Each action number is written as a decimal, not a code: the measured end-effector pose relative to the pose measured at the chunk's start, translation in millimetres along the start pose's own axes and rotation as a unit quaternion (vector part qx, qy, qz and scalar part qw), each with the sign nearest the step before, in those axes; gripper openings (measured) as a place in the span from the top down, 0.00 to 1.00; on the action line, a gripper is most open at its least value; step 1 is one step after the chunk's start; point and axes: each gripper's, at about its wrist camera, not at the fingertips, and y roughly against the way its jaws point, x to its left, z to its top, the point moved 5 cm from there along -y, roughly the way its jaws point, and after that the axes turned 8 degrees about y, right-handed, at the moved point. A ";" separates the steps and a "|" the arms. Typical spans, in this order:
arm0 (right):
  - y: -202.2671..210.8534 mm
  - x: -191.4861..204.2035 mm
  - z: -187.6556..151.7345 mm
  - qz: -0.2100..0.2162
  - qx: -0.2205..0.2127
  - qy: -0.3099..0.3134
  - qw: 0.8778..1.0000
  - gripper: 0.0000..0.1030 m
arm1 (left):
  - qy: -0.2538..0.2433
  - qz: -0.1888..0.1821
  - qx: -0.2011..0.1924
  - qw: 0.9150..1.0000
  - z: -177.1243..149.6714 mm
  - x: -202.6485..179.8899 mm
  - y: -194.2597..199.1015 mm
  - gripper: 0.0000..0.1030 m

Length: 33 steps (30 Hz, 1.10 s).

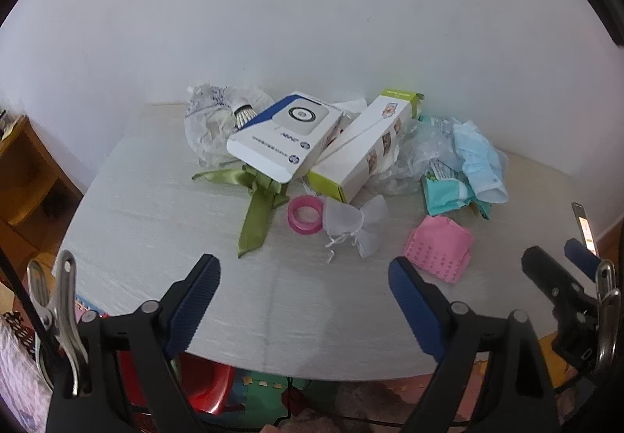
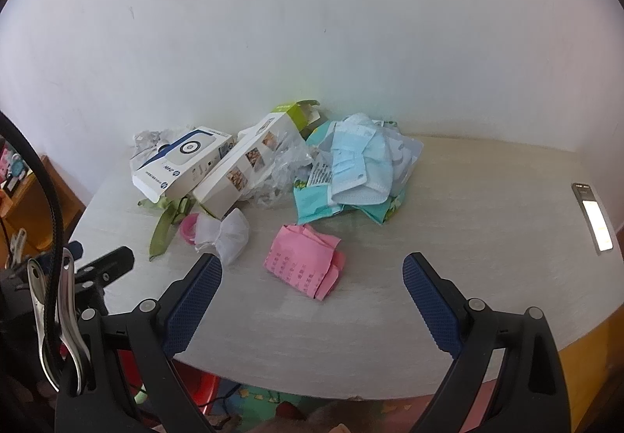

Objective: Collect trash
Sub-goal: 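Reach the left tool to the white HP box while the right tool reaches the blue mask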

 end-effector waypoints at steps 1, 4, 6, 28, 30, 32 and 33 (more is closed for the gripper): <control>-0.6 -1.8 1.2 0.000 0.000 -0.001 1.000 0.06 | -0.001 -0.002 0.001 1.000 2.5 0.0 -0.7 0.13; -4.3 -6.6 7.0 -0.001 -0.002 0.002 1.000 0.06 | -0.003 -0.004 0.001 1.000 13.3 -0.4 -4.8 0.14; -7.7 -10.0 12.8 0.000 -0.005 0.007 1.000 0.06 | -0.004 0.002 -0.004 1.000 22.3 0.0 -7.5 0.14; -88.5 -52.4 65.1 0.019 0.016 0.022 0.999 0.08 | -0.052 0.015 0.042 0.998 105.0 -9.1 -109.3 0.15; -95.4 -54.6 66.9 0.020 0.020 0.024 0.999 0.08 | -0.060 0.017 0.049 0.997 105.9 -10.2 -118.3 0.15; -102.1 -56.2 68.6 0.022 0.024 0.026 0.999 0.08 | -0.062 0.024 0.055 0.996 107.5 -9.2 -128.2 0.15; -105.3 -56.8 69.4 0.023 0.027 0.027 0.999 0.08 | -0.063 0.027 0.057 0.996 108.8 -9.7 -132.8 0.15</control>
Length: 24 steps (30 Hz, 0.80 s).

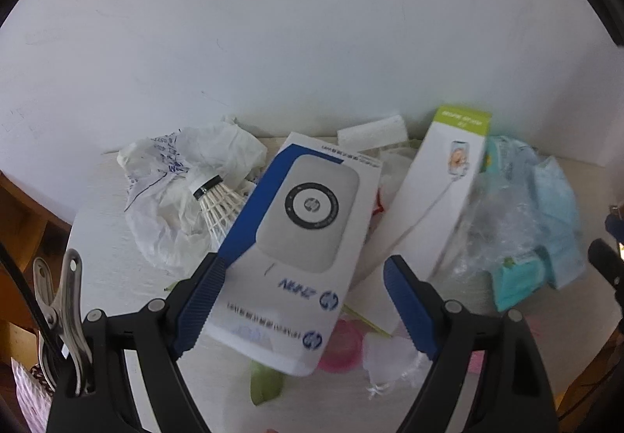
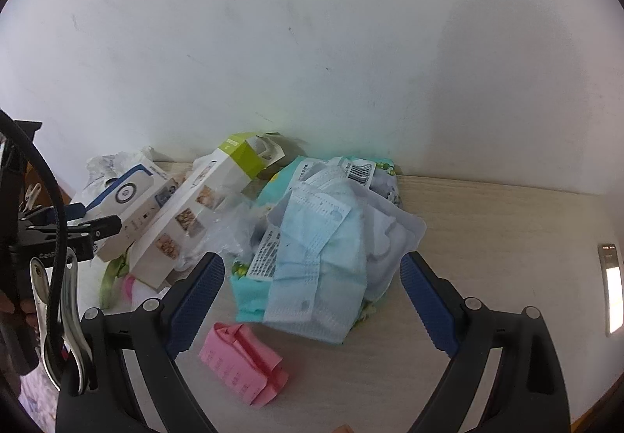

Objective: Collect trash
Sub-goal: 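Reach the left tool to the white HP box while the right tool reaches the blue mask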

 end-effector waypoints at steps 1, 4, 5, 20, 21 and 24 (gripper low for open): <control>-3.2 -0.7 0.4 0.002 0.003 0.001 1.000 0.08 | -0.001 0.003 0.001 1.000 1.4 0.2 -3.8 0.15; -13.3 -2.2 2.5 0.007 0.011 0.003 1.000 0.09 | -0.011 0.008 -0.001 1.000 4.3 -0.9 -11.3 0.15; -16.7 -2.8 3.4 0.009 0.014 0.003 1.000 0.09 | -0.017 0.011 -0.002 1.000 5.3 -2.1 -14.1 0.15; -50.4 -11.4 1.8 0.028 0.049 -0.005 0.998 0.24 | 0.033 -0.026 0.044 0.998 8.4 5.4 -49.1 0.15; -51.5 -11.0 1.8 0.029 0.050 -0.004 0.998 0.25 | 0.036 -0.029 0.046 0.998 8.8 6.8 -50.9 0.15; -55.4 -10.4 2.0 0.030 0.050 -0.002 0.998 0.28 | 0.039 -0.034 0.046 0.998 11.6 11.6 -59.2 0.15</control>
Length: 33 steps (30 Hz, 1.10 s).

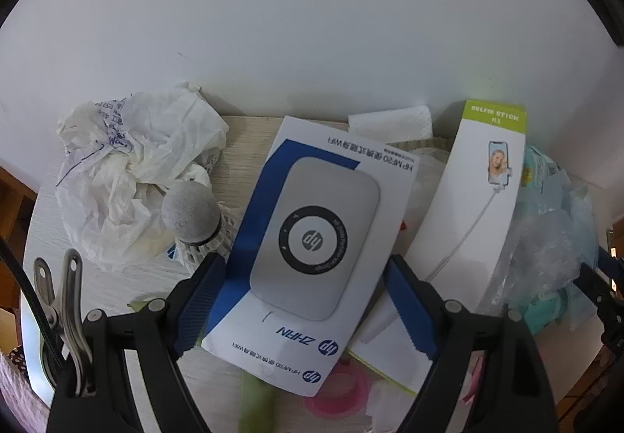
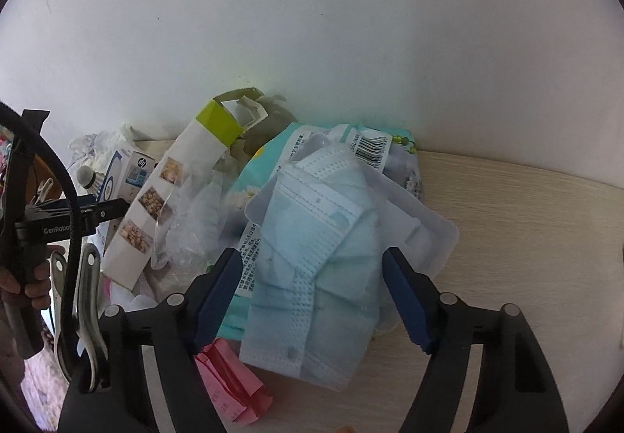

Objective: Collect trash
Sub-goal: 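Reach the left tool to the white HP box while the right tool reaches the blue mask, then close the left tool on the HP box while the right tool grasps the blue mask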

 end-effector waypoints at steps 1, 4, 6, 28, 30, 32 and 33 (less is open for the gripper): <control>-0.1 0.5 0.3 -0.002 -0.001 0.001 1.000 0.29 | -0.001 0.000 -0.001 1.000 -0.1 0.0 -1.6 0.15; -0.1 2.0 -0.9 -0.004 -0.004 0.005 1.000 0.33 | -0.004 0.001 -0.004 1.000 -1.4 0.2 -8.0 0.15; -0.5 2.8 -0.8 -0.003 -0.006 0.008 1.000 0.36 | -0.009 0.004 -0.008 1.000 -6.0 -5.0 -9.1 0.15; 4.4 7.6 -1.5 0.007 -0.024 0.003 1.000 0.59 | 0.100 -0.007 0.007 0.995 -32.2 3.3 -38.6 0.45; 5.3 6.8 -1.9 0.008 -0.023 0.001 1.000 0.59 | 0.098 0.006 -0.011 0.995 -31.0 0.1 -31.2 0.45; 6.2 6.5 -2.6 0.009 -0.023 0.001 1.000 0.59 | 0.094 0.016 -0.031 0.995 -30.6 -4.9 -26.7 0.45; 5.9 6.8 -2.6 0.009 -0.024 0.001 1.000 0.59 | 0.093 0.019 -0.036 0.995 -30.2 -6.7 -25.6 0.44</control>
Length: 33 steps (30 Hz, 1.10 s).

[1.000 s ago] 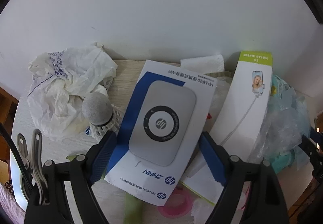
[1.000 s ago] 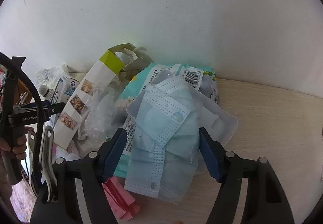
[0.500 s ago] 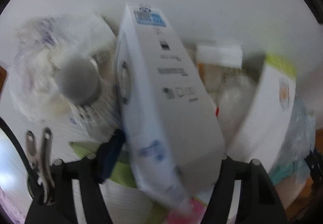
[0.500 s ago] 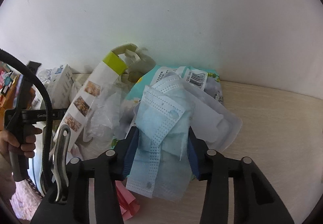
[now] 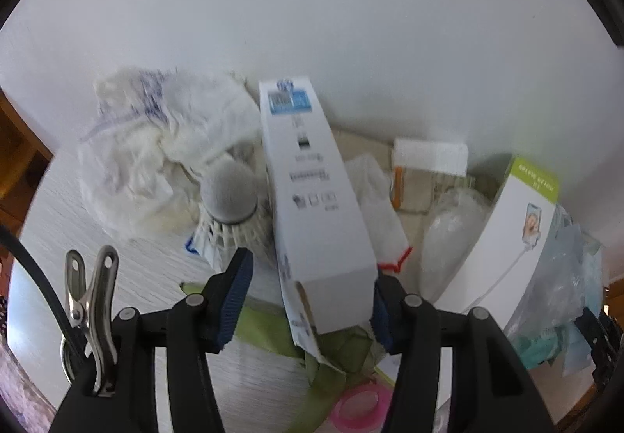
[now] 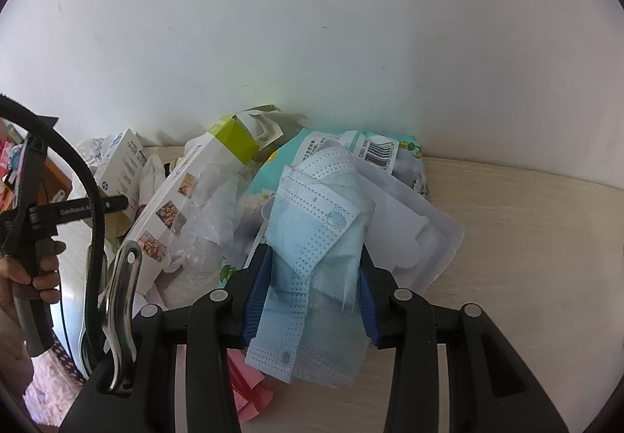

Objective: Collect trash
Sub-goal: 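Close the left tool on the HP box while the right tool grasps the blue mask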

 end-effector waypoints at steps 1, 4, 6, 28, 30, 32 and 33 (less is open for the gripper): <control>-0.2 0.2 0.2 0.001 0.000 0.000 1.000 0.59 | 0.000 0.005 -0.005 1.000 -0.2 -2.3 -0.9 0.44; -0.8 0.5 0.2 0.002 0.000 0.001 1.000 0.59 | 0.010 0.018 -0.007 1.000 6.4 4.9 -13.7 0.44; -0.9 0.4 0.0 0.003 0.000 0.000 1.000 0.59 | 0.026 0.021 -0.006 0.999 7.4 6.1 -18.5 0.45; 35.5 6.5 1.9 0.012 -0.064 0.008 0.998 0.80 | -0.006 -0.006 -0.080 0.997 -6.5 -20.9 33.5 0.69; 39.5 10.3 2.5 0.014 -0.068 0.012 0.997 0.80 | -0.011 -0.004 -0.085 0.996 -8.9 -21.9 46.2 0.69; 44.0 14.5 2.1 0.018 -0.072 0.014 0.997 0.80 | -0.014 0.000 -0.088 0.996 -14.1 -18.3 59.0 0.69; 45.7 16.3 1.6 0.019 -0.073 0.015 0.997 0.80 | -0.014 0.001 -0.088 0.996 -10.6 -13.0 74.6 0.69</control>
